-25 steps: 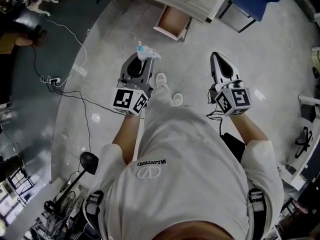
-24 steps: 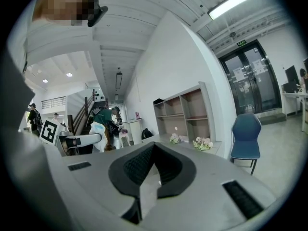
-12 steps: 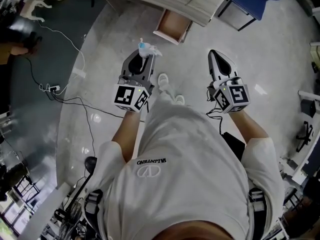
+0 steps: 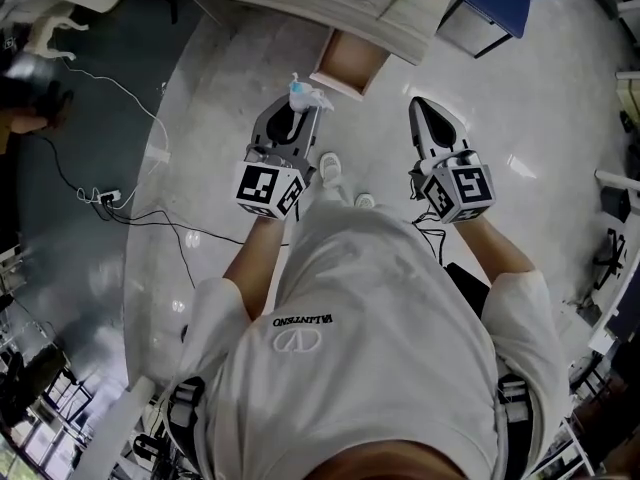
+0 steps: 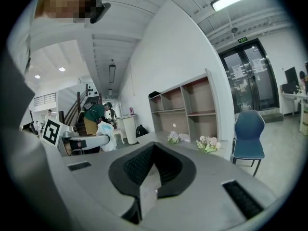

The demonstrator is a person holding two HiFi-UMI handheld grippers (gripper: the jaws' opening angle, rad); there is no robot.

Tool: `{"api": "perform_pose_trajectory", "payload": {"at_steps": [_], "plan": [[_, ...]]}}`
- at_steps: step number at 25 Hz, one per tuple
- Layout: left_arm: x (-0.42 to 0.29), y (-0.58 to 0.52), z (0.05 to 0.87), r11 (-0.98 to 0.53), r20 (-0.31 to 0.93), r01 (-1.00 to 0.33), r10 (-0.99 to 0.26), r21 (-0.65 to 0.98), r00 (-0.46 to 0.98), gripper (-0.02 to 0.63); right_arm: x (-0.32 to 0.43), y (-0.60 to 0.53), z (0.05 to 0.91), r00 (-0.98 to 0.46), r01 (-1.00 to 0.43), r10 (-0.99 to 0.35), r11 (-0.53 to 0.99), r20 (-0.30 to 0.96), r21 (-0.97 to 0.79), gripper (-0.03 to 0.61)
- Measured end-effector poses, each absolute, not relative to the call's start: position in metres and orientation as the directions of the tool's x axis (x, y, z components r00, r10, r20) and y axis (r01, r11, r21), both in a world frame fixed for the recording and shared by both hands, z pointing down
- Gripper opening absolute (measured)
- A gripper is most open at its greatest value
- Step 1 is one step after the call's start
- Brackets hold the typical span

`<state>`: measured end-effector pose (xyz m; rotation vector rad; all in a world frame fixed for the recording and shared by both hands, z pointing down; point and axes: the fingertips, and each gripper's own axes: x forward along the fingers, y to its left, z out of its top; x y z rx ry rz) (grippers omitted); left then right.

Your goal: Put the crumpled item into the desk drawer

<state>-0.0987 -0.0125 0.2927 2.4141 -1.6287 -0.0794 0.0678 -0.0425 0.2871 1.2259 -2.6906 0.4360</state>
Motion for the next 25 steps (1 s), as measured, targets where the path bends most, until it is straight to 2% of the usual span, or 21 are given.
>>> {"api": "perform_pose_trajectory", "payload": {"at_steps": [14,20,25], "plan": [[-0.119,-0.073,0.316,-0.415,0.103,-0.875,-0.887,0.250,0.450,0.080,0.023,-0.089,0.307,-0.641,-0.767,-0.712,0.608,0.286,-0.205,-0.002],[-0.102,-0.104,0.344,-0.420,0.150,-0.866,-0.871,0.270,0.469,0.080,0.024,-0.119,0.336,-0.638,-0.769,-0.697,0.600,0.328,-0.222,-0.002],[-0.088,-0.138,0.395,-0.403,0.239,-0.874,-0.852,0.270,0.466,0.080,0.007,-0.146,0.383,-0.660,-0.748,-0.644,0.614,0.387,-0.253,-0.002]]}}
